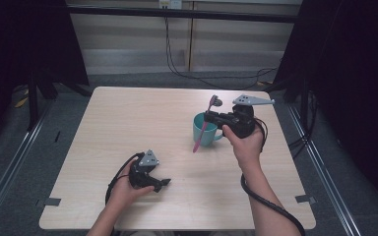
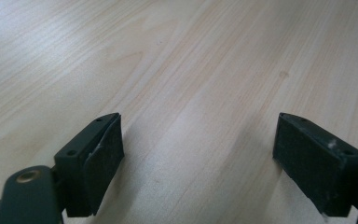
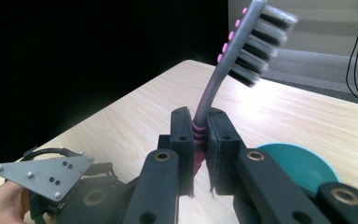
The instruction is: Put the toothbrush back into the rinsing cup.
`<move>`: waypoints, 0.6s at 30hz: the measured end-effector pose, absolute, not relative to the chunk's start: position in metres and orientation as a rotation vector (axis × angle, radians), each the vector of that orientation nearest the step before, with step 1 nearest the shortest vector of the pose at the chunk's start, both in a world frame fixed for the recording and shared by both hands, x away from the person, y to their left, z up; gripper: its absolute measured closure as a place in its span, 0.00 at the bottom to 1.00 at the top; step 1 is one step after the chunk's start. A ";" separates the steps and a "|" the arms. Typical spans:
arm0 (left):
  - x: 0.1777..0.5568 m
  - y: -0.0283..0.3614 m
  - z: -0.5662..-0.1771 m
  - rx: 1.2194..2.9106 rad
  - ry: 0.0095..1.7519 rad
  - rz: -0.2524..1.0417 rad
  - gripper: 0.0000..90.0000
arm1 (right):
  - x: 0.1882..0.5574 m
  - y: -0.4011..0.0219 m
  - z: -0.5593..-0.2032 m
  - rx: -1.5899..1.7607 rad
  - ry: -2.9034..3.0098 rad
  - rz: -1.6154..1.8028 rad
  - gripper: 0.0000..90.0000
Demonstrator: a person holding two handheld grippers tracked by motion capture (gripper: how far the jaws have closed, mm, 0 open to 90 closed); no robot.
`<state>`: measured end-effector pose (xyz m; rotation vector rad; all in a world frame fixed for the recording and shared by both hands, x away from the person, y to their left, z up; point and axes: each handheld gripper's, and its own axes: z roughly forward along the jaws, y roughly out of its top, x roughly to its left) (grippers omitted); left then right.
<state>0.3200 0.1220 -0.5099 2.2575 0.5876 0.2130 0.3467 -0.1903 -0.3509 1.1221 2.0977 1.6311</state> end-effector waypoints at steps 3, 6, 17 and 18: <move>0.320 0.122 -0.510 2.257 0.585 0.214 0.17 | 0.347 -0.191 -0.349 1.122 2.092 1.631 0.91; 0.320 0.121 -0.510 2.262 0.580 0.210 0.15 | 0.348 -0.193 -0.347 1.128 2.084 1.631 0.91; 0.319 0.117 -0.511 2.292 0.557 0.192 0.05 | 0.352 -0.197 -0.338 1.121 2.063 1.615 0.91; 0.319 0.117 -0.511 2.292 0.557 0.192 0.02 | 0.352 -0.197 -0.338 1.121 2.063 1.615 0.91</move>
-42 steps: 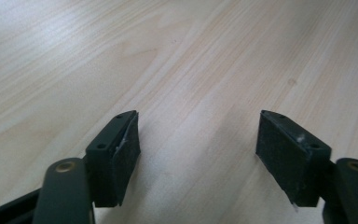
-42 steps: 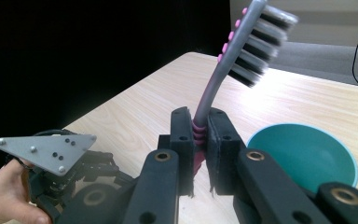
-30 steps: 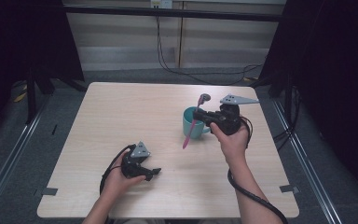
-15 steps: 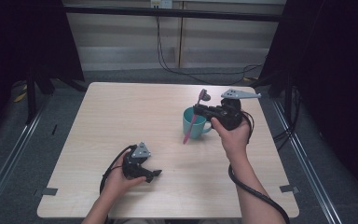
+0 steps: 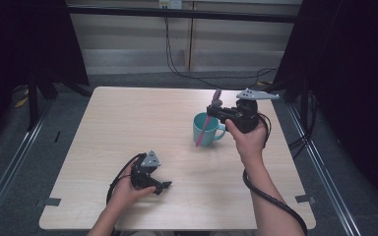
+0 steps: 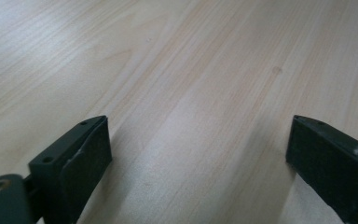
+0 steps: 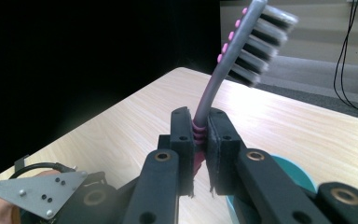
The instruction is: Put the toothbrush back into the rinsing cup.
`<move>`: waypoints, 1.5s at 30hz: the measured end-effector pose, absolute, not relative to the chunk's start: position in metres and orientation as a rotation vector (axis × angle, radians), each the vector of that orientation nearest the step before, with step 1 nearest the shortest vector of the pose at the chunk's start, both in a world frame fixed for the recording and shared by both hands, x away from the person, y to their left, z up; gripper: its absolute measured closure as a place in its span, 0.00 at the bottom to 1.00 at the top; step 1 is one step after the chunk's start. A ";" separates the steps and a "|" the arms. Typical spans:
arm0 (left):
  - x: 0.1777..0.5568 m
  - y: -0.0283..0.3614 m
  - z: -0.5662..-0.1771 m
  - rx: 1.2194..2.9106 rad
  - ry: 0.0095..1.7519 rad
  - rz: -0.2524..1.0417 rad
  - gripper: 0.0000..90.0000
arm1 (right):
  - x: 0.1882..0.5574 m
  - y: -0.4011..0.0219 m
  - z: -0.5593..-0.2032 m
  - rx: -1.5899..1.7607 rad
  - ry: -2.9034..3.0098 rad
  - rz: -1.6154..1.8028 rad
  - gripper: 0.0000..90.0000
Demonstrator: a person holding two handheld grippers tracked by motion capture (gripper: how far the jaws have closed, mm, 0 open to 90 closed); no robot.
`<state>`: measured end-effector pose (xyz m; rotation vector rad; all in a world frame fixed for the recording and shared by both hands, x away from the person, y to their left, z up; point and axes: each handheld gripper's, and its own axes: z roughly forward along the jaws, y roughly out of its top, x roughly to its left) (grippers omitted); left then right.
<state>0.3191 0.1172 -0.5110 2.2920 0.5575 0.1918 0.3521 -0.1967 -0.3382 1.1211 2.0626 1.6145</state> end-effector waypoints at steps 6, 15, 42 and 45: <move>0.318 0.116 -0.511 2.304 0.554 0.191 0.00 | 0.355 -0.197 -0.335 1.119 2.052 1.604 0.91; 0.318 0.116 -0.511 2.303 0.553 0.185 0.00 | 0.361 -0.197 -0.333 1.124 2.042 1.601 0.91; 0.317 0.116 -0.511 2.297 0.566 0.190 0.00 | 0.380 -0.196 -0.319 1.117 2.005 1.576 0.91; 0.317 0.116 -0.511 2.297 0.565 0.190 0.00 | 0.381 -0.196 -0.319 1.119 2.004 1.564 0.91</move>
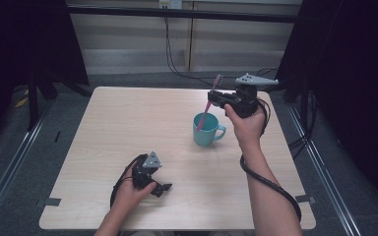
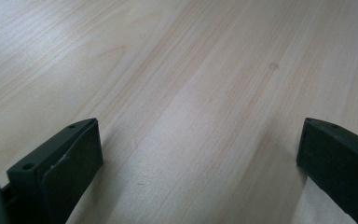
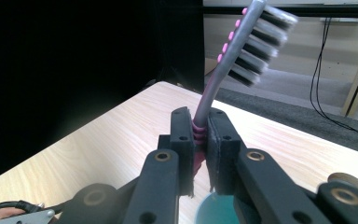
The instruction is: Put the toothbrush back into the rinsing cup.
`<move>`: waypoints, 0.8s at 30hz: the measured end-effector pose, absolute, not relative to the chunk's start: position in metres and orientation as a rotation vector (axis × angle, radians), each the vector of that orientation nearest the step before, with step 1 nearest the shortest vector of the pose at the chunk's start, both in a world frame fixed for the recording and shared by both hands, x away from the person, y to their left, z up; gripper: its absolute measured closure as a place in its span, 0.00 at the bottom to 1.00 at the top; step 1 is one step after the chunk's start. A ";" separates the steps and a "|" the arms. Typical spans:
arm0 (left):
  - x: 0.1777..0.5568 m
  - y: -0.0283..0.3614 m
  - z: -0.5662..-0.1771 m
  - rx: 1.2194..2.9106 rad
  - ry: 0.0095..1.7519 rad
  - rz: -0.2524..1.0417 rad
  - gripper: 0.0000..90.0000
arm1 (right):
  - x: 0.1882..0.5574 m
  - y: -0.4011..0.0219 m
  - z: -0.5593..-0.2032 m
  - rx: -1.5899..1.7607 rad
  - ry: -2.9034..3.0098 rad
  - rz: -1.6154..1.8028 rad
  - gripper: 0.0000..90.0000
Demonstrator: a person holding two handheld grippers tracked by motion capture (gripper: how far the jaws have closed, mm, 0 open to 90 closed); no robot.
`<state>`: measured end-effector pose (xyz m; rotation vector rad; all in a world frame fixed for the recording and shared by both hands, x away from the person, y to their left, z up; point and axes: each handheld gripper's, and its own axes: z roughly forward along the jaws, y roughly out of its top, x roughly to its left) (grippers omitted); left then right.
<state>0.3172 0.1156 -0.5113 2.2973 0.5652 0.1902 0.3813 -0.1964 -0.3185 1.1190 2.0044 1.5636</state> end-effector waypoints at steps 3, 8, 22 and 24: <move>0.317 0.116 -0.511 2.297 0.566 0.190 0.00 | 0.383 -0.197 -0.319 1.120 2.000 1.553 0.91; 0.317 0.116 -0.511 2.297 0.566 0.190 0.00 | 0.386 -0.199 -0.321 1.130 1.987 1.535 0.91; 0.317 0.116 -0.511 2.299 0.566 0.187 0.00 | 0.395 -0.206 -0.326 1.166 1.958 1.518 0.91; 0.317 0.116 -0.511 2.298 0.567 0.186 0.00 | 0.396 -0.206 -0.327 1.174 1.955 1.509 0.91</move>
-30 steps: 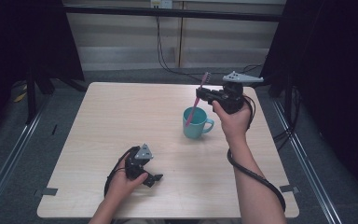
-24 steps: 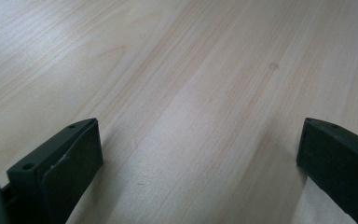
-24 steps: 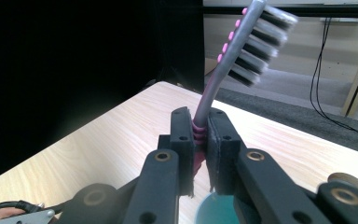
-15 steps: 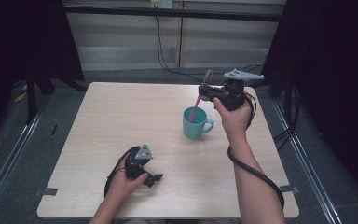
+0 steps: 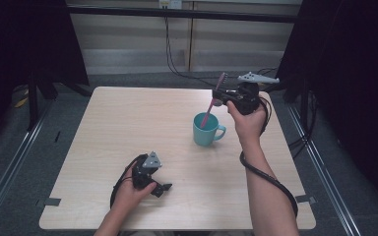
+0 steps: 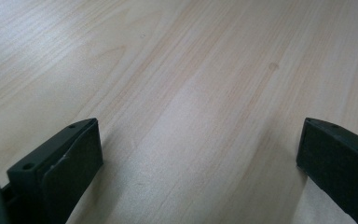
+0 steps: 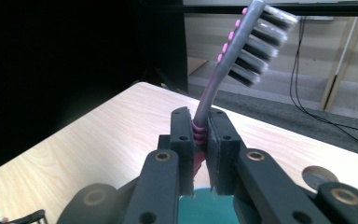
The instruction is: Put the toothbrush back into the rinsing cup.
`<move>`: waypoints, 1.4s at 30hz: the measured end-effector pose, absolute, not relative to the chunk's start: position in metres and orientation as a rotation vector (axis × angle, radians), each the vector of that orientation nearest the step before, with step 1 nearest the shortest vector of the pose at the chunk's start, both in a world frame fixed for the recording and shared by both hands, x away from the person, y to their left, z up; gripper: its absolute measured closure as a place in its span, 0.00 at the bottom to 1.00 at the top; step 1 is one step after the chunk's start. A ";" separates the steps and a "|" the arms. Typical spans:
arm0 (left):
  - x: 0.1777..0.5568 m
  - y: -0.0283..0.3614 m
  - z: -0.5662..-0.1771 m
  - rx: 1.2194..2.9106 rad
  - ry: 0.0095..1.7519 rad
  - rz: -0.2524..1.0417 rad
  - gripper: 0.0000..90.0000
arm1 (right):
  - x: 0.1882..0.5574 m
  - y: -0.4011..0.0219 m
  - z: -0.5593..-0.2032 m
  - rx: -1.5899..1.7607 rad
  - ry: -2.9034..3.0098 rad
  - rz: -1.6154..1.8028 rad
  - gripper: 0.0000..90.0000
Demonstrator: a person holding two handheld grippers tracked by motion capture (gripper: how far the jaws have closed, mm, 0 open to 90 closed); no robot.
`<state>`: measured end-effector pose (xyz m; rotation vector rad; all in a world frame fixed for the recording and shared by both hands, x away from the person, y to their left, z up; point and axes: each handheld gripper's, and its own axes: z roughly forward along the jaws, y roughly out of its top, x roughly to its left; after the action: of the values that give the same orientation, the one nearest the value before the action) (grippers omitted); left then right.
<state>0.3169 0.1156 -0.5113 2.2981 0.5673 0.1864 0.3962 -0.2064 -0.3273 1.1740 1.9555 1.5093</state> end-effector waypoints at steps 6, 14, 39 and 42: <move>0.317 0.116 -0.511 2.302 0.562 0.188 0.00 | 0.401 -0.207 -0.333 1.186 1.954 1.502 0.91; 0.316 0.115 -0.511 2.297 0.566 0.191 0.00 | 0.407 -0.207 -0.337 1.194 1.948 1.457 0.91; 0.314 0.115 -0.511 2.295 0.569 0.192 0.00 | 0.422 -0.213 -0.359 1.252 1.913 1.387 0.91; 0.314 0.115 -0.511 2.296 0.569 0.193 0.00 | 0.422 -0.212 -0.362 1.253 1.915 1.380 0.91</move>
<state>0.3142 0.1148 -0.5112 2.2960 0.5691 0.1926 0.4223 -0.2121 -0.3617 1.2535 1.9148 1.3801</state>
